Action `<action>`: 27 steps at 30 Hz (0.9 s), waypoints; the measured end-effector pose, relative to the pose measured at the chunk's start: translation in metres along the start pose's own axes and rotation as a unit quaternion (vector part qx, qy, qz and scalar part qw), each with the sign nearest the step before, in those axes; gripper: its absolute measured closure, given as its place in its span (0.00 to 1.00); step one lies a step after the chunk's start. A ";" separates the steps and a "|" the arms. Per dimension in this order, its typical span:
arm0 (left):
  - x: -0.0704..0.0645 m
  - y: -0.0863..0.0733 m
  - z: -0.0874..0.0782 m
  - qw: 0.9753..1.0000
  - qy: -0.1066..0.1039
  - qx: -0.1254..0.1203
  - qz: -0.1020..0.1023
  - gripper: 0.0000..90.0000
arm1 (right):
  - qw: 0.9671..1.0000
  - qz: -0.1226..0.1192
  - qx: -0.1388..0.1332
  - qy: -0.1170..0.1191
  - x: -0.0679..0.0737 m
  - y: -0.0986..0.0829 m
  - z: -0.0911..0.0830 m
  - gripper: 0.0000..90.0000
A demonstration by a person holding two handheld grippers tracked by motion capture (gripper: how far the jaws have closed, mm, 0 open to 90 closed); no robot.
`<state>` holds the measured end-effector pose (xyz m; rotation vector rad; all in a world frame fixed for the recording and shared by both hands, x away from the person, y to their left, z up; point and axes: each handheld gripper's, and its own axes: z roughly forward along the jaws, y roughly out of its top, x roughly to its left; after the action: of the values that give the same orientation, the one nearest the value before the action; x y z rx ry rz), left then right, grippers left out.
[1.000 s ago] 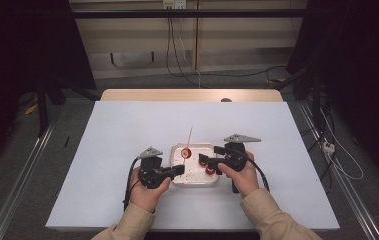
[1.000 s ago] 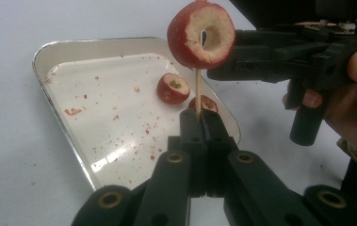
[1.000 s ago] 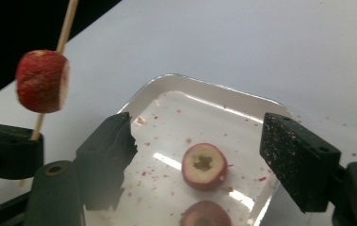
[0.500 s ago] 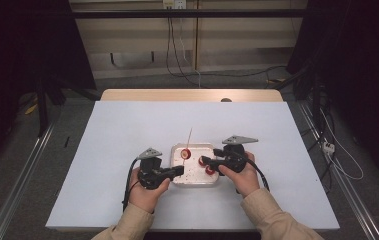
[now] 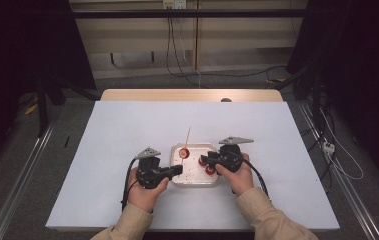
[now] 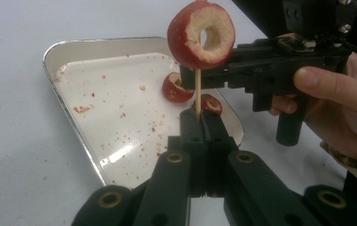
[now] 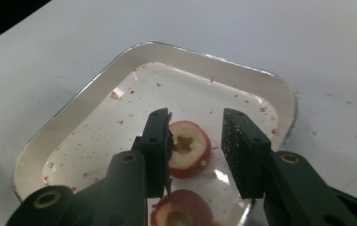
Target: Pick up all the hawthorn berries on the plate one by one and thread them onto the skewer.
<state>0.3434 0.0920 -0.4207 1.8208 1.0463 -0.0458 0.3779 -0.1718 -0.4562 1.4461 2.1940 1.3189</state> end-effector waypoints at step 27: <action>-0.002 0.000 0.000 1.000 0.001 0.002 0.002 1.00 | 0.998 0.027 -0.001 0.048 0.014 -0.005 -0.002 0.70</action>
<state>0.3423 0.0907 -0.4202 1.8259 1.0447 -0.0446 0.3668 -0.1620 -0.4549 1.4797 2.2277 1.4354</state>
